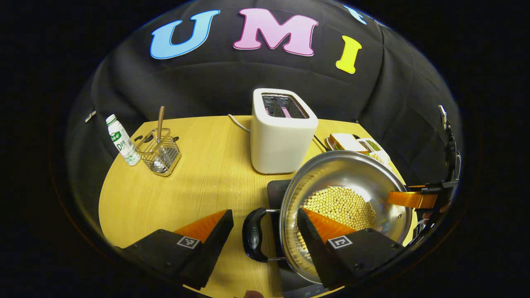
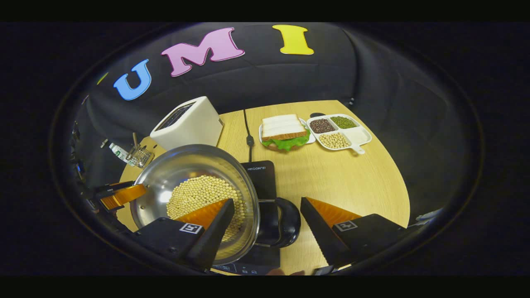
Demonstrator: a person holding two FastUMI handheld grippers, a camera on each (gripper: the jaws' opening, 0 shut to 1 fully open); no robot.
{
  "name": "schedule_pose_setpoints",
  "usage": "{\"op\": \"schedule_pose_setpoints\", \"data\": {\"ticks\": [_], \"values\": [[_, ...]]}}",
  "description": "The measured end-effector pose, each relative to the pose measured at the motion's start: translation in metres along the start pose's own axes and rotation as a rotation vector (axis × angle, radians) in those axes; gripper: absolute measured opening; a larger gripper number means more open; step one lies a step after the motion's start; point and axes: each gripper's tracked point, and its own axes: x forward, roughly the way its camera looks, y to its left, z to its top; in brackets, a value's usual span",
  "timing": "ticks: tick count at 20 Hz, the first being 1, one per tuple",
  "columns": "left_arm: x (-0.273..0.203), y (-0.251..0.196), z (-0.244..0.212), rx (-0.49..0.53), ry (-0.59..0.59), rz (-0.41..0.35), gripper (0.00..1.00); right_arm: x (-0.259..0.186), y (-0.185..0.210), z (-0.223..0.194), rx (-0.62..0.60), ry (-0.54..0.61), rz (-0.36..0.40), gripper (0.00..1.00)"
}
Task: First push the handle of the pot to place it horizontally, then grasp the pot with both hands and set it on the induction cooktop.
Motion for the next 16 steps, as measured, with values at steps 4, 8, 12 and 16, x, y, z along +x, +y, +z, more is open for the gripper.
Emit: {"op": "schedule_pose_setpoints", "data": {"ticks": [4,8,12,16], "values": [[-0.017,-0.002,0.007,-0.007,-0.045,-0.017,0.96,-0.019,0.002,0.016,0.014,-0.085,-0.019,0.99],[-0.044,-0.006,0.025,0.002,-0.137,-0.031,0.96,-0.051,0.003,0.038,0.011,-0.212,-0.041,0.99],[-0.083,-0.011,0.05,0.007,-0.247,-0.044,0.96,-0.09,0.012,0.062,-0.006,-0.327,-0.052,0.99],[-0.122,-0.014,0.079,0.003,-0.362,-0.062,0.96,-0.134,0.027,0.087,-0.023,-0.444,-0.054,0.98]]}}
